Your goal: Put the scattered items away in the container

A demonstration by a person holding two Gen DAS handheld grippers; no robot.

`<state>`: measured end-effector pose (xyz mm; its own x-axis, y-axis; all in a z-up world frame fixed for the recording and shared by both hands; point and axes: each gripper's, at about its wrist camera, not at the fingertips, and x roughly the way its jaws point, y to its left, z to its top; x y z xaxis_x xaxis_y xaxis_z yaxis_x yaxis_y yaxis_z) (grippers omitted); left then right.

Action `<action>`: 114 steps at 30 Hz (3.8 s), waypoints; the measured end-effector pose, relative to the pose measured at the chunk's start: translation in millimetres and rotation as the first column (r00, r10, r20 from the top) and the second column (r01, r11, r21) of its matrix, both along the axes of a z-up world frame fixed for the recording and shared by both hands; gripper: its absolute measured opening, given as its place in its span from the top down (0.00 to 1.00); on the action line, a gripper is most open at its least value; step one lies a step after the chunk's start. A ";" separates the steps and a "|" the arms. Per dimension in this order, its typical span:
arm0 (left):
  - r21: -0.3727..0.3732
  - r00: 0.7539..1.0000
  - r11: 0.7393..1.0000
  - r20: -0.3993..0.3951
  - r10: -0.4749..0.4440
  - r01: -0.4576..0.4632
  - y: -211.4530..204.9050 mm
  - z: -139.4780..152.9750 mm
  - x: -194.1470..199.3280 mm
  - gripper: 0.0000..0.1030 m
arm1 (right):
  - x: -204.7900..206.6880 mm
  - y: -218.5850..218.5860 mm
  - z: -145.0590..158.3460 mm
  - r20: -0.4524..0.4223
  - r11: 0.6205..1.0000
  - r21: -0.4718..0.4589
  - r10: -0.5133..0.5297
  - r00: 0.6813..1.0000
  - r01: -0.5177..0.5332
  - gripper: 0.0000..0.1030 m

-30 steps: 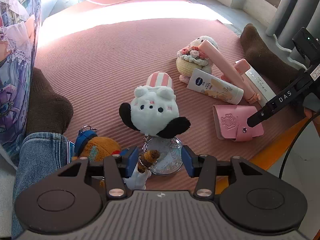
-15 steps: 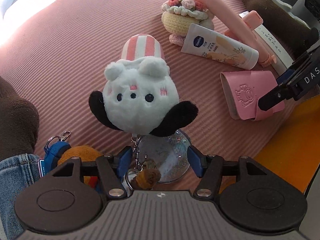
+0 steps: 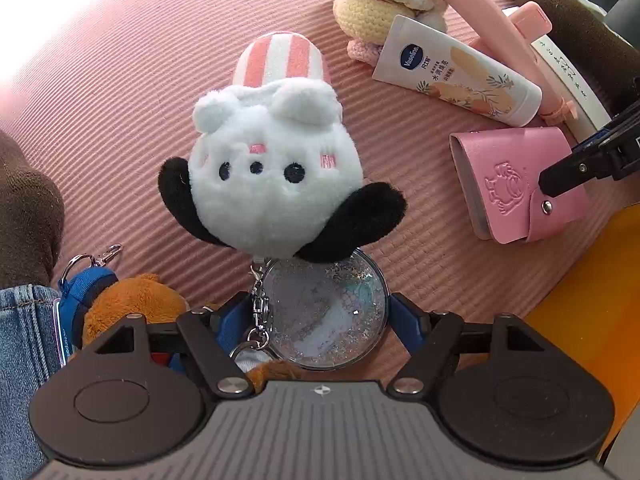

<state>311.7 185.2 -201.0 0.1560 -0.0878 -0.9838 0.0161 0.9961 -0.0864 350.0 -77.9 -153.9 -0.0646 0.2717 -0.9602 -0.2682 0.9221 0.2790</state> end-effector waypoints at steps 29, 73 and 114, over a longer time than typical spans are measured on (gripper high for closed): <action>-0.135 0.961 0.990 0.264 0.081 -0.047 -14.1 78.3 -13.9 0.16 | -32.9 51.6 82.8 0.220 0.957 0.221 0.139 0.965 -0.189 1.00; -0.107 0.960 0.988 0.247 0.134 -0.111 -1.3 81.5 -22.6 0.16 | -36.5 74.8 68.7 0.355 0.963 0.123 0.185 0.917 -0.242 0.76; 0.053 0.959 0.992 0.267 0.100 -0.118 -85.9 137.3 -144.5 0.16 | -201.1 -47.3 124.6 0.435 0.965 0.261 -0.091 0.896 -0.028 0.83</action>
